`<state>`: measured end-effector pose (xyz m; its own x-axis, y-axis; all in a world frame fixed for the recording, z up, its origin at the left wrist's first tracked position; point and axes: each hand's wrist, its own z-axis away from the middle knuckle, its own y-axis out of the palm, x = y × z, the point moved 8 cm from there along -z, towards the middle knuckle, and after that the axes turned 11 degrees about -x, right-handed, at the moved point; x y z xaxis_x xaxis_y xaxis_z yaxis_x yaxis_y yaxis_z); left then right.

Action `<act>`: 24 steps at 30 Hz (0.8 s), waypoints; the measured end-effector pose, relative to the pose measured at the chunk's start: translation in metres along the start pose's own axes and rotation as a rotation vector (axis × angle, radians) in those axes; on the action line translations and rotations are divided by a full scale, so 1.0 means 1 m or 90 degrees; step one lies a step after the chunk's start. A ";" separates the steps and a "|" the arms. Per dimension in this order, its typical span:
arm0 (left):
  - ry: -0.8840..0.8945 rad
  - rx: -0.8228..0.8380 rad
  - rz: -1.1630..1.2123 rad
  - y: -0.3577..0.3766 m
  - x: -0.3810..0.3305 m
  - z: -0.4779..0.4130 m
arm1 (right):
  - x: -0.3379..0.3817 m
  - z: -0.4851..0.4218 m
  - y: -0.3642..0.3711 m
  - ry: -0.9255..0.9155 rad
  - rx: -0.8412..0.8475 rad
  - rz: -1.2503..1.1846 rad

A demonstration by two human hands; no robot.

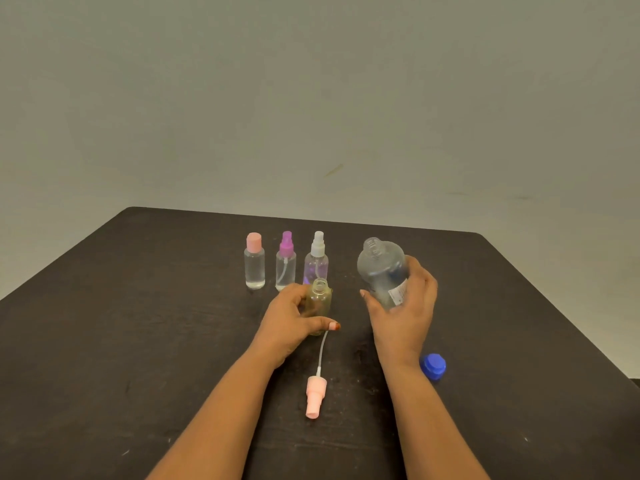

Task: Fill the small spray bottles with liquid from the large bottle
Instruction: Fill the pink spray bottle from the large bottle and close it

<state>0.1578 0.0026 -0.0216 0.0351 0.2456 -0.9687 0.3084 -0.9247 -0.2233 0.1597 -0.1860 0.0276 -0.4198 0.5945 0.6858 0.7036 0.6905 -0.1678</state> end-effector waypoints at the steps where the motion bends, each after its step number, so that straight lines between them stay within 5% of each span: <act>1: 0.005 0.000 0.004 0.000 -0.001 0.000 | 0.001 0.000 0.001 -0.020 0.000 0.019; 9: -0.003 0.001 0.066 0.000 0.000 -0.001 | 0.008 -0.003 0.001 -0.130 -0.010 0.172; 24: -0.013 0.012 0.115 0.000 0.003 -0.002 | 0.016 -0.002 0.002 -0.179 0.015 0.226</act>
<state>0.1599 0.0044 -0.0240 0.0698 0.0688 -0.9952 0.2803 -0.9588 -0.0466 0.1558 -0.1759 0.0396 -0.2970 0.8825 0.3646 0.8203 0.4313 -0.3758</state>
